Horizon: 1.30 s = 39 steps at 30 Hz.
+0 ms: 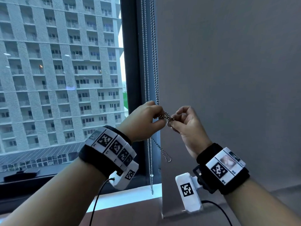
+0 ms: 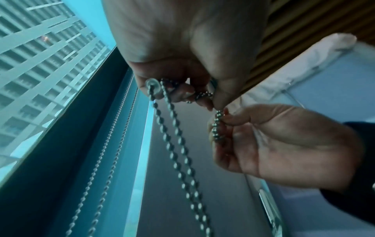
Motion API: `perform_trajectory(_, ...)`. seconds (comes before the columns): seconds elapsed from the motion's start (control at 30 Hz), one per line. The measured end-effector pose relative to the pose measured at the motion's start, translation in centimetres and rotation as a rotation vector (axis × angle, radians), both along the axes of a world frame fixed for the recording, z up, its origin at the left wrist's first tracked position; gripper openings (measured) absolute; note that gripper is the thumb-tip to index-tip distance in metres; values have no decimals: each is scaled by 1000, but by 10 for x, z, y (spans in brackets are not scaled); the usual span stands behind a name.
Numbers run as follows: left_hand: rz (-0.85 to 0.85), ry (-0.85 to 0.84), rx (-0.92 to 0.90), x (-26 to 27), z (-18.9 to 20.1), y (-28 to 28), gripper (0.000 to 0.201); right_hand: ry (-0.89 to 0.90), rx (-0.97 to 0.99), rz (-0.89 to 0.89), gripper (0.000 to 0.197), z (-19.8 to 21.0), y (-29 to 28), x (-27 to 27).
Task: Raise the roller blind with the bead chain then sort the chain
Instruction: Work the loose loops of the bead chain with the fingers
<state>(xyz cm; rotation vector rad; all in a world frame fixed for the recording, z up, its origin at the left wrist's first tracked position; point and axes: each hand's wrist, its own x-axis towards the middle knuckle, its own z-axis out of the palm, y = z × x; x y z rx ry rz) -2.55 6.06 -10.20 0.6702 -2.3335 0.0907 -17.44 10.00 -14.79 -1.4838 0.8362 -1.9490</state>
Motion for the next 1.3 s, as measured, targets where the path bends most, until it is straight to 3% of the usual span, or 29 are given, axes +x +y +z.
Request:
perform_trajectory(0.13, 6, 0, -44, 5, -4, -5, 12, -18, -16, 0, 32, -1, 0, 3)
perform_trajectory(0.3, 118, -63, -365, 12, -18, -8, 17, -4, 94, 10, 29, -11, -2, 9)
perform_trajectory(0.43, 140, -62, -446, 14, -24, -12, 14, -39, 236, 76, 27, -23, -6, 16)
perform_trajectory(0.7, 85, -151, -382, 20, -8, -11, 7, 19, 291, 77, 27, -9, -2, 22)
perform_trajectory(0.83, 115, -139, -391, 23, -9, -13, 6, 133, 275, 47, 20, -7, 0, 22)
perform_trajectory(1.07, 95, -103, -342, 24, -12, -8, 8, 416, 252, -277, 20, -2, -6, 16)
perform_trajectory(1.2, 18, -8, -126, 25, -8, -10, 12, 416, 158, -371, 30, 6, -8, 12)
perform_trajectory(1.3, 21, -11, -103, 27, -8, -11, 13, 471, 137, -442, 31, 5, -6, 8)
